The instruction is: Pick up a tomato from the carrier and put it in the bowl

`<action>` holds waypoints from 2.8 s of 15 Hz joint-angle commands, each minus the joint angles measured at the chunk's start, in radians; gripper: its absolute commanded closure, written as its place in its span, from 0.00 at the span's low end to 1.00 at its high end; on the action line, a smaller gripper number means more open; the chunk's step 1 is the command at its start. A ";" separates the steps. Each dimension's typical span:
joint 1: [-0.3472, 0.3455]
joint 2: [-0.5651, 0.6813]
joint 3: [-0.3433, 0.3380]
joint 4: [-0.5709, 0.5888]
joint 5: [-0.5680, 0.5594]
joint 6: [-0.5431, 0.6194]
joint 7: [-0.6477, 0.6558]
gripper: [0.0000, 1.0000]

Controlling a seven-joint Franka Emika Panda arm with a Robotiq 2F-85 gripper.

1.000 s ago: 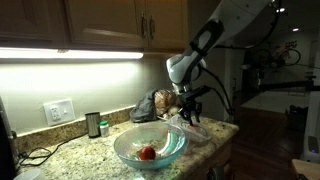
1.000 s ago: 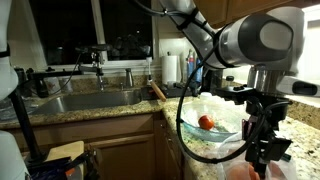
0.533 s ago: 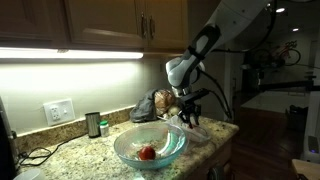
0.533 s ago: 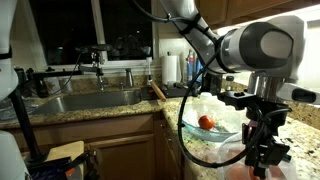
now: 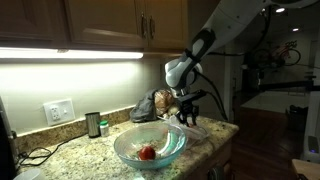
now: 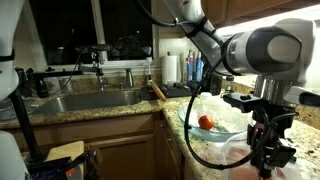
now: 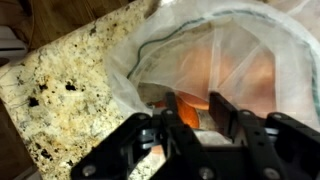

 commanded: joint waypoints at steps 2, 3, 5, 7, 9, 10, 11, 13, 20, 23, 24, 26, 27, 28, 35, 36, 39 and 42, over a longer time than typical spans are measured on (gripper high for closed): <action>-0.024 0.040 0.004 0.035 0.038 0.003 -0.023 0.59; -0.026 0.045 0.004 0.039 0.041 0.003 -0.024 0.59; -0.030 0.051 0.002 0.045 0.047 0.003 -0.026 0.59; -0.034 0.057 0.000 0.052 0.048 0.004 -0.026 0.59; -0.038 0.058 -0.006 0.050 0.045 0.007 -0.020 0.59; -0.043 0.054 -0.008 0.049 0.046 0.006 -0.022 0.59; -0.047 0.051 -0.010 0.047 0.045 0.006 -0.022 0.59; -0.055 0.039 -0.017 0.044 0.040 0.005 -0.021 0.58; -0.070 0.030 -0.031 0.049 0.039 0.009 -0.035 0.61; -0.073 0.036 -0.031 0.052 0.039 0.013 -0.040 0.61; -0.074 0.040 -0.031 0.053 0.038 0.014 -0.041 0.60; -0.075 0.046 -0.031 0.055 0.039 0.015 -0.043 0.59; -0.076 0.048 -0.030 0.056 0.039 0.015 -0.045 0.57; -0.077 0.049 -0.030 0.057 0.040 0.015 -0.046 0.55; -0.088 0.068 -0.029 0.066 0.046 0.012 -0.057 0.02; -0.090 0.071 -0.029 0.068 0.046 0.012 -0.060 0.00; -0.093 0.080 -0.029 0.072 0.046 0.011 -0.067 0.00; -0.094 0.084 -0.030 0.080 0.045 0.011 -0.070 0.00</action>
